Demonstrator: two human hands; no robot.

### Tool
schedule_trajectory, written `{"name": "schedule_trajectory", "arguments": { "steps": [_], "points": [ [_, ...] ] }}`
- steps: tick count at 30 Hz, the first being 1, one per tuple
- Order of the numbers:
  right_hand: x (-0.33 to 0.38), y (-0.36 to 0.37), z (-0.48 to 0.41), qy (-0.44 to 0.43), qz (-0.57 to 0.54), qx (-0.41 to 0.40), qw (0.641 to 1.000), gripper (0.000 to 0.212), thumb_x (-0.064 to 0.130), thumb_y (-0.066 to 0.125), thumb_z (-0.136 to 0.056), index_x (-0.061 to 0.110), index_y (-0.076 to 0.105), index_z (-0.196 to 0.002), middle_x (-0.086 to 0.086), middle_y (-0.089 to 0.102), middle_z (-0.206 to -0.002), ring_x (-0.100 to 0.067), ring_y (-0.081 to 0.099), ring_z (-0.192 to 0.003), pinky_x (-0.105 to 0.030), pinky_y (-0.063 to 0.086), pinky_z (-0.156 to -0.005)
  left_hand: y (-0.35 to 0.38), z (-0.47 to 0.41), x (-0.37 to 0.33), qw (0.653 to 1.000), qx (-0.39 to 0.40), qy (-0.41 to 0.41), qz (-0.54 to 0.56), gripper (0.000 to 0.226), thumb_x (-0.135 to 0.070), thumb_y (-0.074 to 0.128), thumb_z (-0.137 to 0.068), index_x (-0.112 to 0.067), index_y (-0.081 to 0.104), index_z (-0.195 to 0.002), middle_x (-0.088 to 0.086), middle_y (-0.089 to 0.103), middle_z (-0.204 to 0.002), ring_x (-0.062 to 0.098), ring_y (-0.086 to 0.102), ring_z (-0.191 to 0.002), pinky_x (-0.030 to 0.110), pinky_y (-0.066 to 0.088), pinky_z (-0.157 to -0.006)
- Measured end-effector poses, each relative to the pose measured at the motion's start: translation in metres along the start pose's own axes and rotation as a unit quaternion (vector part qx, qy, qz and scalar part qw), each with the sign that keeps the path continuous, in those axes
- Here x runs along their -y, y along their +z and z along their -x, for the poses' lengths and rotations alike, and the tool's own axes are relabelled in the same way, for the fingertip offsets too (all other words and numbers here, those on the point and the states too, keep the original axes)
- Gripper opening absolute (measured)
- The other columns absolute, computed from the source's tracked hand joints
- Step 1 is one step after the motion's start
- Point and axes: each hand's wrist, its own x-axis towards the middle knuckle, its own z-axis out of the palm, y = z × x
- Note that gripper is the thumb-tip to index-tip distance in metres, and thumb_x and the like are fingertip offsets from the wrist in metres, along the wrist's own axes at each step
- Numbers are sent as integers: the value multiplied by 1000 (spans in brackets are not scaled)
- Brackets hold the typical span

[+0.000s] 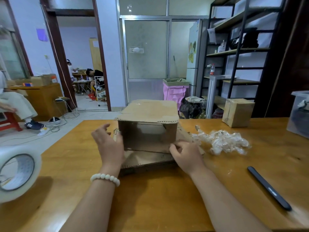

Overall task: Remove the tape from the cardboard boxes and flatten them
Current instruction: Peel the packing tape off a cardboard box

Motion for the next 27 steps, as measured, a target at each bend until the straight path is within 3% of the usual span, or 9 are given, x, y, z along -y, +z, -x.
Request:
{"name": "schedule_trajectory", "arguments": {
  "steps": [1,3,6,10,14,17,20,23,27],
  "points": [
    [1,2,1,-16,-29,-14,999,33,35,44,-89,19,69,-78,13,58,-63,-4,51,-59,-34,33,-82,-1,-1,1,999,-34,5,-18,28,-6,62,-92,-4,48,-116,13,41,-115,15,43,-89,16,39,-70],
    [0,6,-2,-10,-16,-75,997,30,33,45,-88,17,71,-88,6,64,-84,-6,55,-79,-37,43,-86,-2,0,3,997,-39,49,-40,15,-8,63,-91,-6,49,-93,5,45,-87,12,40,-68,13,36,-62],
    [-5,8,-4,35,42,-33,998,26,33,47,-93,21,68,-103,2,63,-110,-20,54,-104,-47,38,-101,3,8,5,986,63,136,-68,17,-9,66,-90,-12,53,-78,-3,48,-66,9,46,-60,16,35,-56],
    [6,9,3,-17,110,83,990,36,39,43,-95,29,60,-125,9,50,-134,-15,38,-128,-52,9,-116,12,12,-1,960,165,209,-86,13,-16,65,-91,-11,66,-103,-2,64,-88,14,59,-81,25,51,-71],
    [21,17,10,-138,163,162,964,43,42,39,-97,33,46,-139,13,35,-148,-11,12,-142,-51,-6,-116,22,14,-8,961,247,100,-70,50,-36,59,-94,-14,49,-138,0,58,-130,16,53,-119,37,48,-98],
    [23,23,11,-182,134,200,954,46,43,40,-97,31,42,-142,14,31,-151,-6,6,-143,-45,-11,-114,28,9,-18,958,284,21,-21,66,-38,64,-91,-15,36,-146,0,46,-144,17,42,-132,24,36,-100],
    [20,22,9,-180,61,150,970,38,43,40,-95,29,59,-124,14,52,-134,-3,28,-132,-39,4,-114,35,-3,-33,952,302,-40,35,74,-35,69,-87,-13,31,-147,4,45,-145,21,41,-134,22,33,-96],
    [11,17,5,-102,16,57,993,36,41,37,-91,18,66,-94,6,61,-98,-9,48,-101,-39,33,-104,45,-10,-42,944,320,-73,41,73,-34,72,-86,-10,34,-144,6,50,-140,21,46,-128,21,36,-91],
    [-8,8,-6,41,-53,-34,997,25,26,46,-97,13,65,-107,1,62,-102,-14,55,-101,-34,48,-91,45,-5,-35,940,309,-97,106,54,-18,74,-84,-11,47,-130,5,59,-124,16,54,-113,10,45,-72]
  ]
}}
